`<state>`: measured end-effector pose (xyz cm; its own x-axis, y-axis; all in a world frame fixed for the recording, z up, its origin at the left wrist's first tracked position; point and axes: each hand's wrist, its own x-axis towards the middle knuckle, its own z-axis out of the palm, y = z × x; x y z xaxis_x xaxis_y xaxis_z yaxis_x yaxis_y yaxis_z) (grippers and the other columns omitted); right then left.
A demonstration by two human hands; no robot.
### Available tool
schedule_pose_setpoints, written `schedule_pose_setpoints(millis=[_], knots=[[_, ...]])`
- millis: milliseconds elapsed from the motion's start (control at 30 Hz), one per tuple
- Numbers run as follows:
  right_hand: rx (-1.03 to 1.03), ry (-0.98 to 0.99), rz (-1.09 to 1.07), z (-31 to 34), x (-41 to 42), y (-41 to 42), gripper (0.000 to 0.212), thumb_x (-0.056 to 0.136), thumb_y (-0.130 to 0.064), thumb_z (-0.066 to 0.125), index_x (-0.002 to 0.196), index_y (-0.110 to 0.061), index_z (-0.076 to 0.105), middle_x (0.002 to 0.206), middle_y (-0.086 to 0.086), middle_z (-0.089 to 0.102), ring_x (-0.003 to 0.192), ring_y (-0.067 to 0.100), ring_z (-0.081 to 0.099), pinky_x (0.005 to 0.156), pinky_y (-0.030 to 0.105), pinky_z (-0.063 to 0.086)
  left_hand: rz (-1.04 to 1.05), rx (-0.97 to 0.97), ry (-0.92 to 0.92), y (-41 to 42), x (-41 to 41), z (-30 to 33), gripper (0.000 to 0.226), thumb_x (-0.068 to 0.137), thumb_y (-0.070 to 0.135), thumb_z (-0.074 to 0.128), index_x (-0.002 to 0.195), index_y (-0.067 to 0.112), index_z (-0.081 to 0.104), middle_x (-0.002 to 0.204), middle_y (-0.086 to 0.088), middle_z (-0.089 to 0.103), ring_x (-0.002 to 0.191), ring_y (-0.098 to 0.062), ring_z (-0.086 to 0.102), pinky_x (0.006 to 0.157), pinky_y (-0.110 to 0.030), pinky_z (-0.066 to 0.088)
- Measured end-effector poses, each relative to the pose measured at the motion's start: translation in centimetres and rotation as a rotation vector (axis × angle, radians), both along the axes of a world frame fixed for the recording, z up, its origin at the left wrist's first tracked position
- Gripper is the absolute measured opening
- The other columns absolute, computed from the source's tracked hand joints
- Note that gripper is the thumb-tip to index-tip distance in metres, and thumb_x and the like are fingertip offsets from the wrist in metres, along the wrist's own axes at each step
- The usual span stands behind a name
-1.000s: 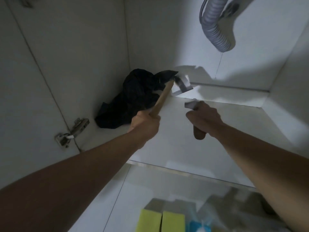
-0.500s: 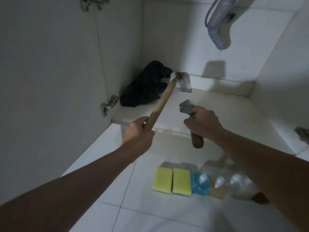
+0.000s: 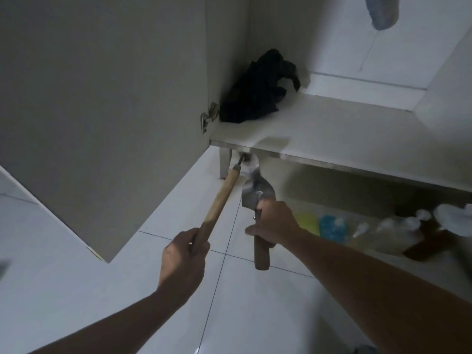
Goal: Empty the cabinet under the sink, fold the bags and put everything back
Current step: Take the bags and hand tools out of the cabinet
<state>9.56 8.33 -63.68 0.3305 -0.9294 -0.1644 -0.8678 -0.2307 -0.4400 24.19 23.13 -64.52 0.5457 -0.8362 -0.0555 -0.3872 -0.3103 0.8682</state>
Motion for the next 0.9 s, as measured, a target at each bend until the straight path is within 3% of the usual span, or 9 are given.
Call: schedule_pose_setpoints(millis=[67,300,500,567,733,900], knots=[[0.057,-0.002,-0.010,-2.5,0.5,0.6,0.073,0.066,-0.031,0.083,0.127,-0.006,0.051,0.072,-0.009,0.048,0.061,0.006,0.046,0.043,0.017,0.029,0.027,0.022,0.004,0.5,0.3,-2.3,0.011,0.089,0.008,0.059,0.091,0.018,0.063,0.076,-0.009,0.061,0.066,-0.023,0.054,0.048,-0.016,0.040],[0.132,-0.022,-0.058,-10.1,2.7,0.0,0.078,0.068,-0.024,0.082,0.133,-0.009,0.044,0.115,0.008,0.064,0.100,0.026,0.064,0.071,0.027,0.048,0.133,0.086,0.027,-0.8,0.5,-9.7,0.020,0.086,0.005,0.061,0.104,0.014,0.066,0.081,-0.003,0.062,0.073,-0.018,0.056,0.060,-0.026,0.039],[0.157,-0.022,-0.079,-13.9,2.6,-1.6,0.079,0.067,-0.030,0.086,0.130,-0.003,0.048,0.123,0.011,0.061,0.111,0.027,0.060,0.082,0.026,0.048,0.146,0.095,0.022,-2.8,-0.5,-13.6,0.018,0.084,0.005,0.063,0.099,0.012,0.067,0.081,-0.005,0.061,0.073,-0.021,0.056,0.058,-0.022,0.037],[0.152,-0.029,-0.094,-14.6,2.5,-2.2,0.087,0.067,-0.031,0.086,0.137,-0.004,0.042,0.129,0.012,0.058,0.116,0.028,0.058,0.090,0.029,0.049,0.147,0.094,0.024,-3.4,-0.7,-14.4,0.019,0.084,0.006,0.064,0.101,0.013,0.067,0.083,-0.004,0.062,0.075,-0.020,0.056,0.059,-0.020,0.037],[0.164,-0.028,-0.094,-15.2,2.3,-3.3,0.088,0.070,-0.026,0.084,0.141,-0.007,0.037,0.128,0.010,0.058,0.113,0.028,0.059,0.089,0.032,0.051,0.151,0.103,-0.010,-4.7,-1.0,-15.3,0.018,0.084,0.006,0.064,0.102,0.010,0.067,0.084,-0.006,0.061,0.076,-0.025,0.056,0.066,-0.028,0.038],[0.167,0.010,-0.053,-15.2,2.2,-3.4,0.084,0.073,-0.029,0.082,0.141,-0.005,0.039,0.136,0.011,0.053,0.122,0.028,0.054,0.096,0.032,0.049,0.137,0.142,-0.035,-5.0,-0.9,-15.8,0.021,0.085,0.007,0.063,0.105,0.010,0.066,0.086,-0.007,0.064,0.078,-0.026,0.057,0.065,-0.028,0.041]])
